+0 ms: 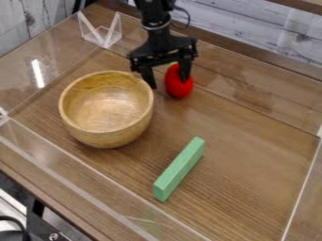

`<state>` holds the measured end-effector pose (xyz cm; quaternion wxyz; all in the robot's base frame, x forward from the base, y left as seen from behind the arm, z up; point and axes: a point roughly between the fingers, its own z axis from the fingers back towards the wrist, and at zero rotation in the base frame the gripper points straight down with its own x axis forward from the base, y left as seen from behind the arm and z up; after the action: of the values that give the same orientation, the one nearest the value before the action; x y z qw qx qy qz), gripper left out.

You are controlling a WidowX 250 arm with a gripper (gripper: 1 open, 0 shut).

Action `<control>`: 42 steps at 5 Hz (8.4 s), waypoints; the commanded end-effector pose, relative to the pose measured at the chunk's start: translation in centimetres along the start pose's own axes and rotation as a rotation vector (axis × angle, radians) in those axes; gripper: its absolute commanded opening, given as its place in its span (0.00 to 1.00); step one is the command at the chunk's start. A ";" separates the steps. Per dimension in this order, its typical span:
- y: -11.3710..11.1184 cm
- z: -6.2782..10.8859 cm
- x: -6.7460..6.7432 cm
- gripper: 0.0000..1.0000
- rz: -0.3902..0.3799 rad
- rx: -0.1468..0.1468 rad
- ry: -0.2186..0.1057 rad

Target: Move the red fruit to the left side of the table

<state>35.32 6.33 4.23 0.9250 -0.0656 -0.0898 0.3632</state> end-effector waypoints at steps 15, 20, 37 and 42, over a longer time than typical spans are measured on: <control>9.6 7.8 7.4 1.00 -0.017 -0.003 -0.181; 10.3 8.1 9.4 1.00 -0.047 0.006 -0.186; 4.5 8.0 7.0 1.00 0.214 0.060 -0.227; 3.8 10.4 6.6 1.00 0.020 0.058 -0.192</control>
<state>35.13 14.21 11.72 0.9138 -0.0060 -0.1292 0.3851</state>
